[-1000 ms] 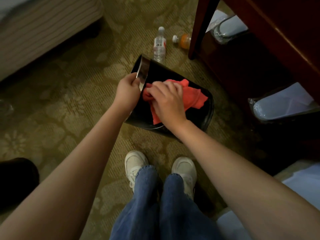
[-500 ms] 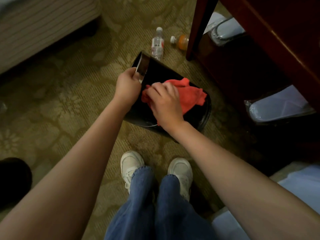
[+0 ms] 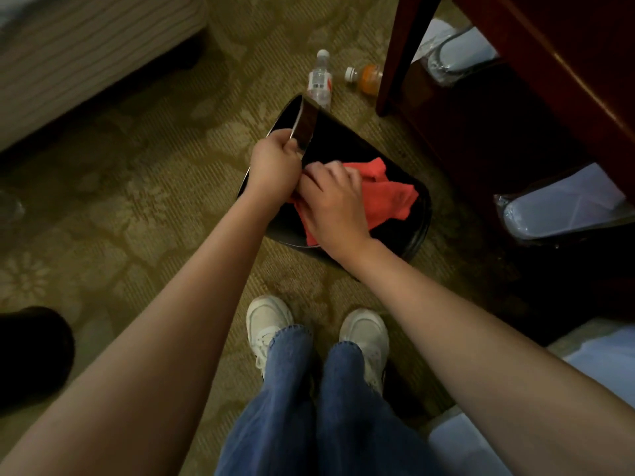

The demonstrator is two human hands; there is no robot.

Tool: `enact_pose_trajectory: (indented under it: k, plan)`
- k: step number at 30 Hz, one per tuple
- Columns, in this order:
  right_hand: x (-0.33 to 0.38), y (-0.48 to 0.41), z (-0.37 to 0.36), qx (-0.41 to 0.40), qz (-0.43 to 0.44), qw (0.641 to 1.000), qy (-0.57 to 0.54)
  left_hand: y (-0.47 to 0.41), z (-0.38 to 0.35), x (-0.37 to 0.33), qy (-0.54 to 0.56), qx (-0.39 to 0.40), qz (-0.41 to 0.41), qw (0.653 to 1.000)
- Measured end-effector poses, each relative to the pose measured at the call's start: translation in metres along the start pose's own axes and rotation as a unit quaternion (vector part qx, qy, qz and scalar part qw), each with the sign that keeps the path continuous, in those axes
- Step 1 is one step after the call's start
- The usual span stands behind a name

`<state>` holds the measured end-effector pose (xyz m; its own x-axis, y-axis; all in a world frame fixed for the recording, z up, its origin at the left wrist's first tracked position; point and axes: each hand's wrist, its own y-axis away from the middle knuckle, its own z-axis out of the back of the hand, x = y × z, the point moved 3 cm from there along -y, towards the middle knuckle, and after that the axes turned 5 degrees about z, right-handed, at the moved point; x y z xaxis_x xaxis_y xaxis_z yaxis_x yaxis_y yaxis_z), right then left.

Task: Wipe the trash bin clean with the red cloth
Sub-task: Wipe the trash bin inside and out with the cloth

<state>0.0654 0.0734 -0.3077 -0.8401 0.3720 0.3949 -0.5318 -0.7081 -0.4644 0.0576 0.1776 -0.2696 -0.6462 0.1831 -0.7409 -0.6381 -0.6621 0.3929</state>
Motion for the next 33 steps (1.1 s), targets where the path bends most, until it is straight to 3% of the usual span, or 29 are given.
enact_pose_trajectory:
  k: [6,10,15,19,25,29,33]
  plan:
    - [-0.029,0.043,0.009,0.03,0.02,0.999,0.013,0.001,0.009,0.008,0.014,0.036,0.002,0.999]
    - [-0.062,0.081,0.022,0.069,-0.031,0.996,0.05,0.003,0.007,0.005,0.019,0.04,0.011,0.999]
    - [-0.014,0.03,0.007,0.001,-0.032,0.999,-0.006,0.005,0.003,0.0,0.028,0.053,0.012,0.998]
    - [0.006,0.001,-0.002,0.011,0.017,1.0,0.001,0.003,0.009,0.004,0.077,0.077,0.038,0.993]
    - [-0.005,-0.002,0.002,-0.036,-0.134,0.989,-0.06,-0.005,-0.001,-0.011,0.071,0.094,0.031,0.993]
    - [-0.048,-0.032,0.013,-0.065,-0.341,0.934,-0.085,-0.002,-0.005,-0.007,0.052,0.103,0.013,0.993]
    - [-0.031,-0.019,0.015,-0.049,-0.275,0.957,-0.075,-0.003,-0.004,-0.008,0.06,0.074,0.017,0.995]
